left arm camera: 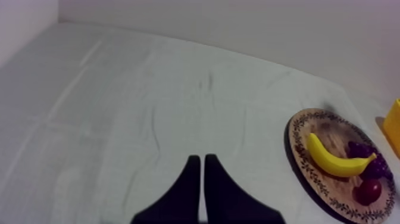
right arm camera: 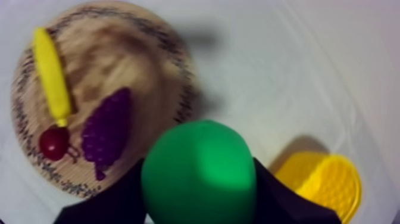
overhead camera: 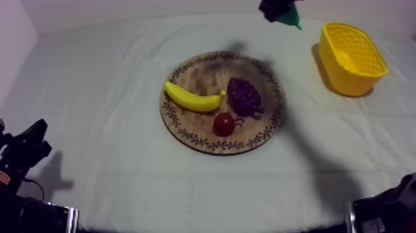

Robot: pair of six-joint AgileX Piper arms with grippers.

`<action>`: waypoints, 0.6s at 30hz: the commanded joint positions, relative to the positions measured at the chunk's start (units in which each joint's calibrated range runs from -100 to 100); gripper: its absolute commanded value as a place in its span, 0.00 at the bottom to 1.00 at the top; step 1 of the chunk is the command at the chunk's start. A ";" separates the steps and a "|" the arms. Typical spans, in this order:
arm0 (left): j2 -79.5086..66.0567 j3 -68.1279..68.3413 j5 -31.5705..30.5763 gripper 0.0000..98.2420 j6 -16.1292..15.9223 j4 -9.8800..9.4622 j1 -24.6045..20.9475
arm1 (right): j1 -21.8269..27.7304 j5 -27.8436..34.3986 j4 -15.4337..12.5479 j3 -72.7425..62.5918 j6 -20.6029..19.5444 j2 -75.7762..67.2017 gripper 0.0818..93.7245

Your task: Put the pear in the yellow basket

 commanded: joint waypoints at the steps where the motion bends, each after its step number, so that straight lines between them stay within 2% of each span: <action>1: 0.00 -0.02 -0.01 0.00 0.02 -0.02 0.00 | 3.55 -0.12 -0.17 0.39 -1.23 0.37 0.37; 8: 0.00 -0.02 -0.01 0.00 0.02 -0.02 0.00 | 11.06 -0.11 -0.15 0.44 -2.69 1.88 0.36; 18: 0.00 -0.02 -0.01 0.00 0.02 -0.02 0.00 | 19.37 -0.40 1.02 -2.81 -2.49 5.01 0.36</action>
